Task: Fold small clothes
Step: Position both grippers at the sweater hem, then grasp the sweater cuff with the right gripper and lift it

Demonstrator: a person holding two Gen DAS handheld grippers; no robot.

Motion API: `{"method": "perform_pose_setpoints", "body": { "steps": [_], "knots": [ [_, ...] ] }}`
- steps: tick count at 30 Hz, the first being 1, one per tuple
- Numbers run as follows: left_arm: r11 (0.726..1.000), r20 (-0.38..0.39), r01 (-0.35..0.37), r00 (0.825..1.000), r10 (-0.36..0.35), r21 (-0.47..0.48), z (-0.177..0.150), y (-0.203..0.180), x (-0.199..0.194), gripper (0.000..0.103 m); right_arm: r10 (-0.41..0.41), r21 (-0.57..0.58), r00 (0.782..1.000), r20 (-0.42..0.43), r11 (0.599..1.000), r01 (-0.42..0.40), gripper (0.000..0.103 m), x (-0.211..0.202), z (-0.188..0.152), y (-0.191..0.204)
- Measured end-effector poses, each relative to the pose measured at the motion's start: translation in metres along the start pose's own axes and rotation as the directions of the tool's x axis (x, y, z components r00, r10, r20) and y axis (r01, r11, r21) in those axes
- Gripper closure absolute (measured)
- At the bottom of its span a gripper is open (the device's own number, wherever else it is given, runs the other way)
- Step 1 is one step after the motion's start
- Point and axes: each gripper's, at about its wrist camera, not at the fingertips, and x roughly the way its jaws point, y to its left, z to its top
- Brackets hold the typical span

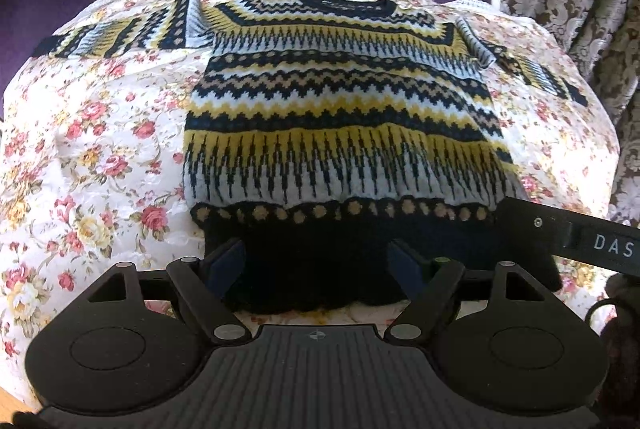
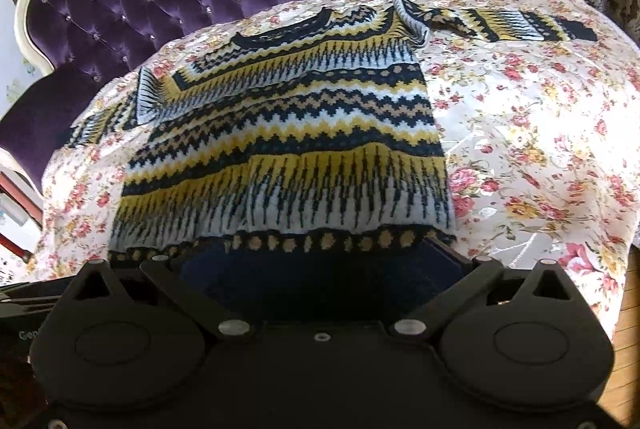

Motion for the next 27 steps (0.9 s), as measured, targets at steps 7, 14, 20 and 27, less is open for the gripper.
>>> {"method": "perform_pose_setpoints", "body": {
  "steps": [7, 14, 20, 27],
  "knots": [
    [1.0, 0.019, 0.019, 1.0, -0.019, 0.021, 0.012, -0.004, -0.003, 0.026, 0.082, 0.029, 0.996, -0.024, 0.996, -0.081, 0.001, 0.002, 0.011, -0.007],
    [0.993, 0.045, 0.119, 0.992, -0.119, 0.0, 0.036, 0.002, -0.007, 0.026, 0.195, 0.065, 0.98, -0.049, 0.979, -0.191, 0.001, 0.004, 0.03, -0.018],
    [0.981, 0.082, 0.193, 0.978, -0.192, -0.004, 0.063, 0.007, -0.007, 0.026, 0.33, 0.131, 0.942, -0.068, 0.939, -0.319, 0.0, 0.01, 0.055, -0.036],
    [0.963, 0.111, 0.269, 0.958, -0.265, -0.027, 0.111, 0.015, 0.0, 0.026, 0.488, 0.258, 0.873, -0.006, 0.844, -0.47, 0.0, 0.026, 0.1, -0.077]
  ]
}}
